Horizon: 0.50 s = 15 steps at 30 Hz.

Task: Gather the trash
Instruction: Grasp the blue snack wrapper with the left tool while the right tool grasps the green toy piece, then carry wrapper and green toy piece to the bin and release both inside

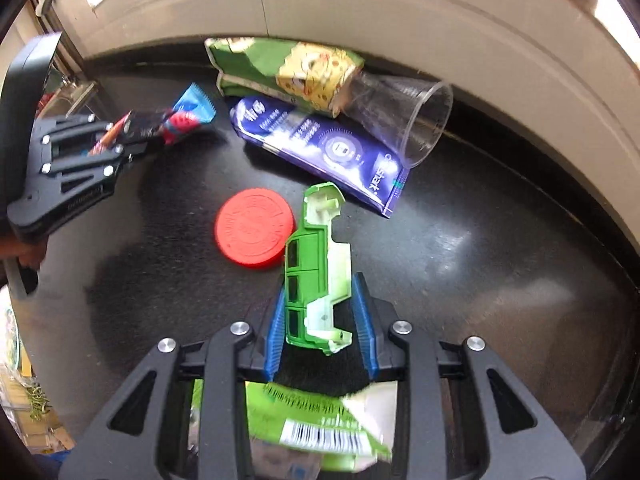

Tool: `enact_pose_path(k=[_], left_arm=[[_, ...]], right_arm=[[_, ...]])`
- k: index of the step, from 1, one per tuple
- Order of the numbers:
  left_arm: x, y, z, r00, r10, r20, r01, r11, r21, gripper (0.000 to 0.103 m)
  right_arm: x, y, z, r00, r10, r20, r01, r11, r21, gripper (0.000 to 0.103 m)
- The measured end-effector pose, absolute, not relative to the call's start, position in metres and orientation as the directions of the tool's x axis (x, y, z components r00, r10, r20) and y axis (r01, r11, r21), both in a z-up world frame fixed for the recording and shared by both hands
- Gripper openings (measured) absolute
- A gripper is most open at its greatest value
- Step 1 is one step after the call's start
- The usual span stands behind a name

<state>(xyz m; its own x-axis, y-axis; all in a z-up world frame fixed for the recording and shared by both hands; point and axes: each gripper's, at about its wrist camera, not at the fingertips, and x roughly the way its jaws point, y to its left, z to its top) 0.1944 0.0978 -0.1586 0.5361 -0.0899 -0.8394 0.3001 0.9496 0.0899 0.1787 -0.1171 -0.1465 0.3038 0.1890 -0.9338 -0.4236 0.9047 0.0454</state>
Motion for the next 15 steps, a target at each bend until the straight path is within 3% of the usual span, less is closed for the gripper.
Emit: enact_pose_path(k=[10, 15], left_arm=[[0.094, 0.079, -0.108, 0.552, -0.052, -0.832, 0.123, 0.992, 0.02, 0.011], [0.041, 0.067, -0.104, 0.532, -0.045, -0.846, 0.082, 0.997, -0.002, 0.011]], right_arm=[[0.107, -0.129, -0.074, 0.381, 0.275, -0.883, -0.448, 0.89, 0.085, 0.032], [0.077, -0.126, -0.064, 0.385, 0.296, -0.874, -0.475, 0.876, 0.087, 0.032]])
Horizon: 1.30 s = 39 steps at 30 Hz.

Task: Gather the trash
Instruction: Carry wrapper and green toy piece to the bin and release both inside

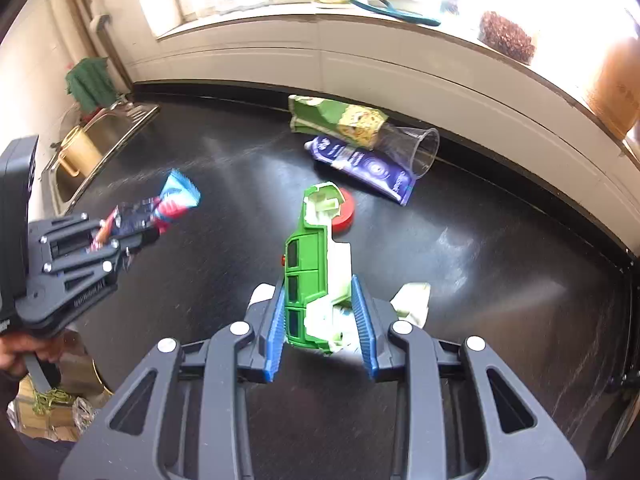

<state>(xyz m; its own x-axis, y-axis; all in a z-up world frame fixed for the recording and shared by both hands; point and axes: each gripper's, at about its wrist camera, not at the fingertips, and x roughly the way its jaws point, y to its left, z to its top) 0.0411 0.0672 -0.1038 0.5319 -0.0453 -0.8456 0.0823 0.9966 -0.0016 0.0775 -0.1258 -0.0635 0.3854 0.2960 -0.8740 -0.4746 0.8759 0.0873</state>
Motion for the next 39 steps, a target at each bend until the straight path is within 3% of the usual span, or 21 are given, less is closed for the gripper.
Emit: enact_pose_path(k=[14, 25, 32, 39], left_arm=[[-0.036, 0.09, -0.087, 0.584, 0.048, -0.81, -0.075, 0.997, 0.005, 0.011], [-0.156, 0.189, -0.093, 0.508, 0.275, -0.816, -0.471, 0.882, 0.003, 0.011], [-0.265, 0.255, -0.129, 0.344, 0.353, -0.87, -0.719, 0.695, -0.002, 0.011], [-0.338, 0.306, -0.2, 0.258, 0.311, -0.915, -0.831, 0.554, -0.046, 0.011]], right_arm=[[0.029, -0.082, -0.061, 0.346, 0.369, -0.862, -0.586, 0.803, 0.108, 0.032], [-0.037, 0.057, -0.068, 0.129, 0.488, -0.863, -0.845, 0.51, 0.162, 0.032], [-0.141, 0.169, -0.094, -0.123, 0.49, -0.863, -0.951, 0.192, 0.244, 0.032], [-0.212, 0.254, -0.158, -0.282, 0.387, -0.878, -0.942, 0.063, 0.33, 0.032]])
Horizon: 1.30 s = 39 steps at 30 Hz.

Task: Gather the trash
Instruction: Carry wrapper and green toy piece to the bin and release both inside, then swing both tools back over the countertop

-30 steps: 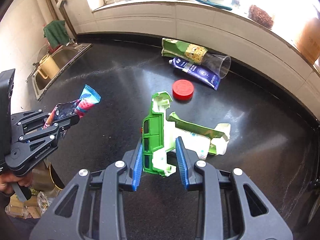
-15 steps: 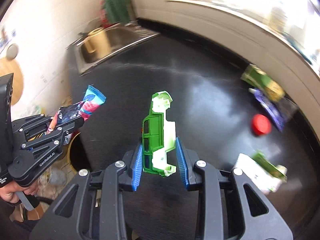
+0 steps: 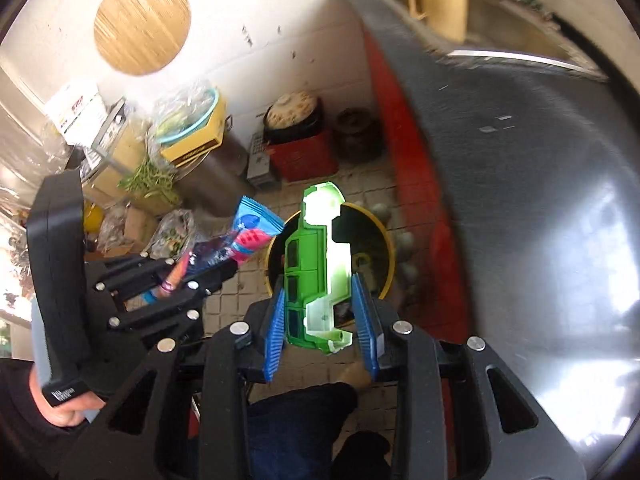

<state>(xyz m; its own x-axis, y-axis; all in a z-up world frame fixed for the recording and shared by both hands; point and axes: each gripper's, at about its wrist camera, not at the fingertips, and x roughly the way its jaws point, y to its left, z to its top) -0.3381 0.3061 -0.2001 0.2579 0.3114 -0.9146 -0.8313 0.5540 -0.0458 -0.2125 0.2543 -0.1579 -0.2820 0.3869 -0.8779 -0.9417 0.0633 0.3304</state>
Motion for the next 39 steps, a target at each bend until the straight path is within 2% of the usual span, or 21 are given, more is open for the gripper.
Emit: enact_pose_path(k=[3, 6, 14, 19, 21, 22, 23, 31, 36, 39], left_arm=[[-0.35, 0.326, -0.243, 0.251, 0.256, -0.934, -0.845, 0.529, -0.082, 0.011], [-0.353, 0.34, -0.278, 0.226, 0.227, -0.947, -0.836, 0.544, -0.069, 0.011], [-0.348, 0.37, -0.321, 0.231, 0.172, -0.958, -0.824, 0.558, -0.099, 0.011], [-0.347, 0.375, -0.338, 0.245, 0.14, -0.959, -0.819, 0.56, -0.127, 0.013], [-0.345, 0.377, -0.344, 0.246, 0.119, -0.962, -0.813, 0.565, -0.138, 0.026], [-0.345, 0.378, -0.345, 0.246, 0.116, -0.962, -0.812, 0.567, -0.139, 0.053], [-0.345, 0.378, -0.345, 0.25, 0.12, -0.961, -0.81, 0.569, -0.139, 0.069], [-0.344, 0.371, -0.336, 0.243, 0.129, -0.961, -0.784, 0.61, -0.117, 0.083], [-0.345, 0.362, -0.3, 0.25, 0.156, -0.956, -0.767, 0.634, -0.097, 0.084], [-0.338, 0.353, -0.256, 0.255, 0.217, -0.942, -0.753, 0.656, -0.053, 0.092]], right_arm=[[-0.224, 0.282, -0.194, -0.282, 0.317, -0.905, -0.946, 0.066, 0.318, 0.032], [-0.233, 0.302, -0.225, -0.262, 0.257, -0.93, -0.955, 0.073, 0.289, 0.032], [-0.227, 0.331, -0.285, -0.249, 0.175, -0.952, -0.956, 0.114, 0.271, 0.032], [-0.231, 0.34, -0.3, -0.235, 0.155, -0.959, -0.963, 0.099, 0.252, 0.032], [-0.23, 0.342, -0.303, -0.227, 0.145, -0.963, -0.965, 0.102, 0.243, 0.04], [-0.228, 0.342, -0.304, -0.227, 0.145, -0.963, -0.964, 0.107, 0.243, 0.055], [-0.226, 0.342, -0.303, -0.228, 0.151, -0.962, -0.963, 0.112, 0.246, 0.066], [-0.225, 0.332, -0.266, -0.229, 0.209, -0.951, -0.963, 0.096, 0.253, 0.068], [-0.212, 0.307, -0.195, -0.245, 0.325, -0.913, -0.951, 0.103, 0.292, 0.069], [-0.19, 0.279, -0.143, -0.234, 0.421, -0.877, -0.939, 0.135, 0.316, 0.079]])
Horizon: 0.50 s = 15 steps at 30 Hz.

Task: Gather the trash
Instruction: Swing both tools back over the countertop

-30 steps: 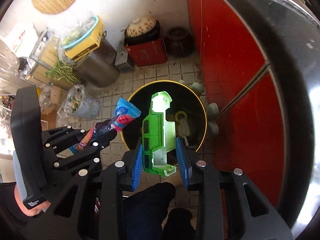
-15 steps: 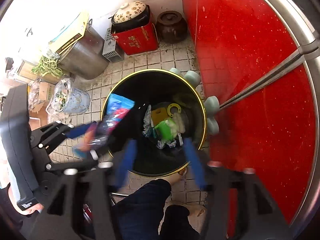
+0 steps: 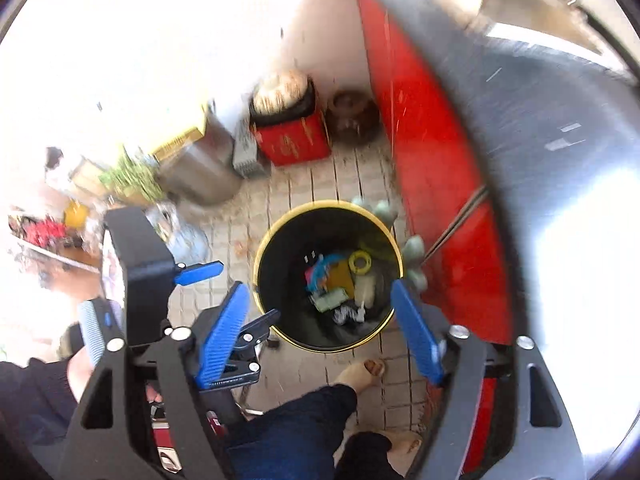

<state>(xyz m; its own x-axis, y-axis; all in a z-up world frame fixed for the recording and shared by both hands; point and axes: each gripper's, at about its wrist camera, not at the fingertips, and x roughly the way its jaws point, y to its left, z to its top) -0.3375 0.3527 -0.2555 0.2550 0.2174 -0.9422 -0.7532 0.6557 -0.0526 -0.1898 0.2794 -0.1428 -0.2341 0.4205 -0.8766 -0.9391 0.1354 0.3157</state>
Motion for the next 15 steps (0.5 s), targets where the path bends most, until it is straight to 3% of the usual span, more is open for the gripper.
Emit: enact_pose_path(k=[6, 11, 15], left_arm=[[-0.279, 0.303, -0.157, 0.366, 0.289, -0.885, -0.631, 0.775, -0.008, 0.096], [-0.189, 0.234, -0.105, 0.545, 0.151, -0.825, -0.375, 0.924, -0.079, 0.096], [-0.121, 0.168, -0.082, 0.616, 0.032, -0.787, -0.117, 0.992, -0.051, 0.096]], right_arm=[[-0.116, 0.186, -0.065, -0.036, 0.535, -0.844, -0.91, 0.332, 0.25, 0.085], [-0.055, 0.083, -0.026, 0.194, 0.519, -0.833, -0.809, 0.565, 0.164, 0.085], [-0.018, -0.016, -0.01, 0.355, 0.449, -0.82, -0.636, 0.759, 0.14, 0.086]])
